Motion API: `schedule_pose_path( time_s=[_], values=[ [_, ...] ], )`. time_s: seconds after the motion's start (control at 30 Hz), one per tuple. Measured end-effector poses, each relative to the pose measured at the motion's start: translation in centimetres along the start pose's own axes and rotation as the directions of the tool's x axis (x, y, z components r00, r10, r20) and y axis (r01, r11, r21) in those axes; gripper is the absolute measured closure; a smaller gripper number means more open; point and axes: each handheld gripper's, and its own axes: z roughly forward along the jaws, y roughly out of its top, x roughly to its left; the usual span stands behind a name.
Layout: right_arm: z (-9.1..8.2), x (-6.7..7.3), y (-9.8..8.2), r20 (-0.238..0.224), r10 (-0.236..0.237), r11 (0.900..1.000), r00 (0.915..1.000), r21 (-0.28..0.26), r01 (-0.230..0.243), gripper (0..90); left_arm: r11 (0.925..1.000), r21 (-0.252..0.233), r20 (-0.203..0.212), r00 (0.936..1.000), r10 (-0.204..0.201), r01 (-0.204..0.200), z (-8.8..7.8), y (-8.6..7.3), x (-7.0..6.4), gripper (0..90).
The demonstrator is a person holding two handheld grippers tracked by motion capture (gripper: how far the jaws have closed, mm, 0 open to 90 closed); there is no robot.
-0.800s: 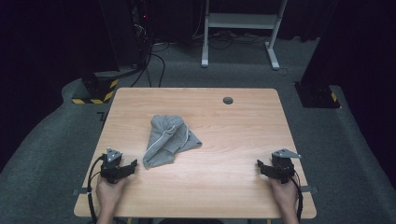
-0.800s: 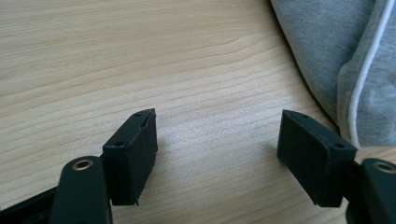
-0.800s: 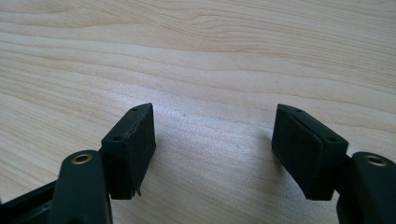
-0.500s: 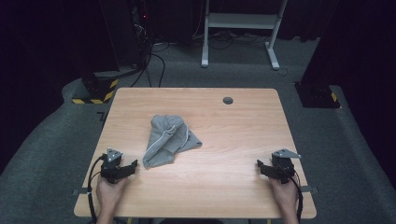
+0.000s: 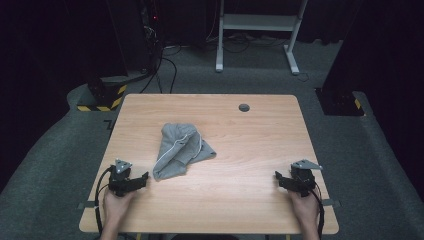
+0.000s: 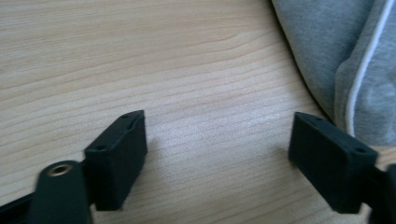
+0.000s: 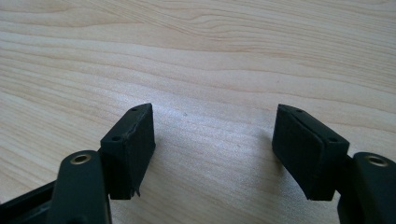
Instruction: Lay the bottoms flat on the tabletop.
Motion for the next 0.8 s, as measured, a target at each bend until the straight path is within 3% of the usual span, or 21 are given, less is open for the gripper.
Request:
schedule_pose_path(
  time_s=[0.03, 0.6, 0.8],
  values=[
    [0.00, 0.00, 0.00, 0.000, 0.000, 1.000, 1.0000, 0.000, 0.000, 29.5, 1.0000, 0.001, -0.004, 1.0000, -0.005, 0.005, 0.01, 0.01, 0.00, 14.5],
    [0.00, -0.01, 0.00, 0.000, 0.000, 1.000, 1.0000, 0.000, 0.000, 29.4, 1.0000, 0.000, -0.007, 0.9999, -0.008, 0.008, 0.00, 0.03, -0.05, 14.9],
    [0.00, 0.00, 0.00, 0.000, 0.000, 1.000, 1.0000, 0.000, 0.000, 29.4, 0.9999, -0.003, 0.026, 0.9996, -0.012, 0.012, -0.18, -0.02, -0.39, 13.6]
  ],
)
